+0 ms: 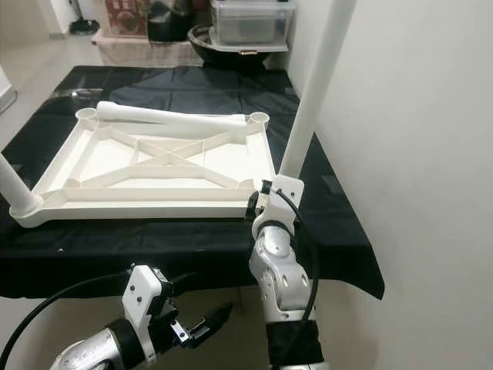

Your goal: Building children table

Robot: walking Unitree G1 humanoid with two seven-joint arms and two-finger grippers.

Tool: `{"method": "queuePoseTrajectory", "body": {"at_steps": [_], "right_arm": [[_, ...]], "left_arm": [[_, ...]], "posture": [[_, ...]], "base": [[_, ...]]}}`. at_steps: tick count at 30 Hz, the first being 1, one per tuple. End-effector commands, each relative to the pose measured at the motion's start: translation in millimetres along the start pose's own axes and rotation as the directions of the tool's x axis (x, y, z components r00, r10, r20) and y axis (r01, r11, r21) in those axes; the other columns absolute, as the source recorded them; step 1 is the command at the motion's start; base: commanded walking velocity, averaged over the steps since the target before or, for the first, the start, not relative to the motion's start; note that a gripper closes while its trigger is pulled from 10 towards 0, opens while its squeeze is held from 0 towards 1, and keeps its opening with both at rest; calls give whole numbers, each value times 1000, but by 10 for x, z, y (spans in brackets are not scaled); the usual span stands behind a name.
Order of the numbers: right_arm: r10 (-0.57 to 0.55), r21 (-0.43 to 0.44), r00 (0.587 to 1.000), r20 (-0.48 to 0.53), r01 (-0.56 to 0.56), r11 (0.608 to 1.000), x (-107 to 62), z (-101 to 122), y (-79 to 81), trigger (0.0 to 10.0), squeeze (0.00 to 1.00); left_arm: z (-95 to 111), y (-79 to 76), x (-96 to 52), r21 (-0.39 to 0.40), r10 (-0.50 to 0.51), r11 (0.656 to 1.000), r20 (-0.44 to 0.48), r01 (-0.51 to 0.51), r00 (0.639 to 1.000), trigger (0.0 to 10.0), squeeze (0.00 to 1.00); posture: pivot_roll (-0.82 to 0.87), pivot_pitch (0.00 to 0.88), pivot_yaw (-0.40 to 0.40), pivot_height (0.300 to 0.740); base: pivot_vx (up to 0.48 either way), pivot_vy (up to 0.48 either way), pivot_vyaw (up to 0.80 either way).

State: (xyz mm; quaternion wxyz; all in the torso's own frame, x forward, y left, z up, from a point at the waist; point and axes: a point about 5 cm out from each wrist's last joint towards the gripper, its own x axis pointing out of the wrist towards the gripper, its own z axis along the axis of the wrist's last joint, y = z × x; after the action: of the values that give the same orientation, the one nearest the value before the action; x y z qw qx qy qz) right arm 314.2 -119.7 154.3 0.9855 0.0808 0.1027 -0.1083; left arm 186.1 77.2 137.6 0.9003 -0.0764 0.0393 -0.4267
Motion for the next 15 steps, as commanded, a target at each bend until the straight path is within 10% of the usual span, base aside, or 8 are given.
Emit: {"method": "queuePoseTrajectory", "body": {"at_steps": [1,15], "right_arm": [[13,2,1000,-12,-13,1000,-23,-14,-10,10000,0],[94,-147,995,16,-90,985,-213,-101,-294,10000,0]], "left_arm": [[-28,1,4,-6,-1,1000,-6,1,1000,10000,0],[-39,12,1,-7,-3,1000,-9,3,1000,10000,0]], "posture": [[70,91,-42,740],[63,105,-37,740]], "base": [[0,0,0],[0,0,0]]}}
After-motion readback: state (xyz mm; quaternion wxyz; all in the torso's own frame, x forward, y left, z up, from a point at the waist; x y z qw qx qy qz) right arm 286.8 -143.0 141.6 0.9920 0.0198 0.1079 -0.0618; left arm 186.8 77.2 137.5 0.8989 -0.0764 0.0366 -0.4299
